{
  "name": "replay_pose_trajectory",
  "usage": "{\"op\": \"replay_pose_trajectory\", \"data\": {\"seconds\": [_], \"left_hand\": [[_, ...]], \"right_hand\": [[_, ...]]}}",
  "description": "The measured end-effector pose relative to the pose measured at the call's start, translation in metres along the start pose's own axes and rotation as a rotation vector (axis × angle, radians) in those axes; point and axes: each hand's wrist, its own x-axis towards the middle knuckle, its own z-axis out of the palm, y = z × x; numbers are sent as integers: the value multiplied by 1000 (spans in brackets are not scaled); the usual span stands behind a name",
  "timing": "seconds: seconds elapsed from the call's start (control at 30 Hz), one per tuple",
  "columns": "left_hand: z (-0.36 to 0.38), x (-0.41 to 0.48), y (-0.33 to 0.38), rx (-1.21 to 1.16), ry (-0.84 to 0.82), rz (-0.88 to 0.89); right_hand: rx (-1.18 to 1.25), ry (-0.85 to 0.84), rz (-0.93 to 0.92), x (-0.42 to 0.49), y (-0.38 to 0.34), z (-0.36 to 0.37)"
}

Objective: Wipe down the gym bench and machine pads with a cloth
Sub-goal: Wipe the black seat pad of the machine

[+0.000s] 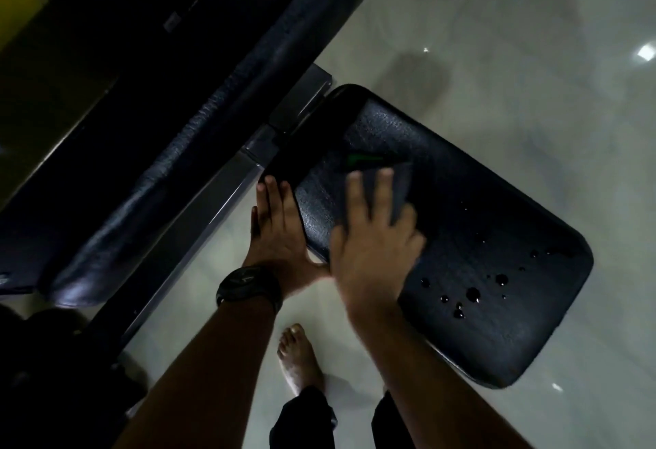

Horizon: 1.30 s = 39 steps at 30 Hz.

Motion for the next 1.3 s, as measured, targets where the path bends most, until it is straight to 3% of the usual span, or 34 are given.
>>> {"op": "replay_pose_trajectory", "data": {"seconds": [0.1,0.17,0.27,0.33,0.4,0.47,0.6,0.67,0.73,0.83,0.9,0.97,1.07,1.17,1.23,1.3], "left_hand": [[5,3,-2,67,-3,12],[4,0,0,29,8,-5],[1,-4,2,-7,61,-4],[0,-5,4,-27,68,2],[0,-6,5,-30,73,10],[2,-6,3,-1,84,23],[2,-7,-5,97,60,55],[-2,-9,-5,103,42,66],[-5,-10,-5,60,39,66],[-5,-13,-4,-2,45,59],[-3,-15,-5,-17,62,65],[2,-15,-6,5,76,76],[7,-14,-8,95,56,74],[5,-13,-7,63,55,86],[4,-15,-7,34,68,85],[5,-17,-8,40,71,68]], "right_hand": [[-13,-51,-430,8,1,3],[-81,-73,-534,40,13,-2],[-78,-125,-264,66,32,-8],[-13,-66,51,53,38,-7],[-26,20,224,17,26,-7],[-5,-13,172,-20,7,-2],[8,-65,-334,-18,5,-2],[-72,-125,-463,18,23,-9],[-115,-133,-341,38,42,-13],[-8,7,146,19,58,-10],[-3,62,302,-18,47,-7],[21,8,248,-52,23,-3],[43,-24,-121,-57,2,4],[-76,-64,-421,-2,25,-5],[-107,-101,-298,18,50,-10],[-8,-31,48,12,68,-10]]}}
